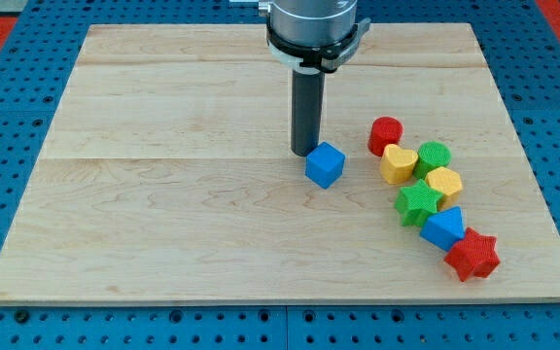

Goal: Move your arm towards center left

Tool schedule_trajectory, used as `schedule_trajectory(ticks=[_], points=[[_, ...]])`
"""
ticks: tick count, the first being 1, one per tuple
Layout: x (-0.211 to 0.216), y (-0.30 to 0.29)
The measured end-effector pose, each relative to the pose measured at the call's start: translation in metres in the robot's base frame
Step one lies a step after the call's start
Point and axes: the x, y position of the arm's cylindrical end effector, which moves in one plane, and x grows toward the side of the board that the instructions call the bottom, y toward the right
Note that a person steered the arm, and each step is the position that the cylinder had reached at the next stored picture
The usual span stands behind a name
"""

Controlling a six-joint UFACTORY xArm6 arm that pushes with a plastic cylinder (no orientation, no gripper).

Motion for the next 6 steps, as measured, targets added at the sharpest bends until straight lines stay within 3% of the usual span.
schedule_trajectory(ticks=[3, 6], points=[[0.017, -0.074], [0.017, -0.078]])
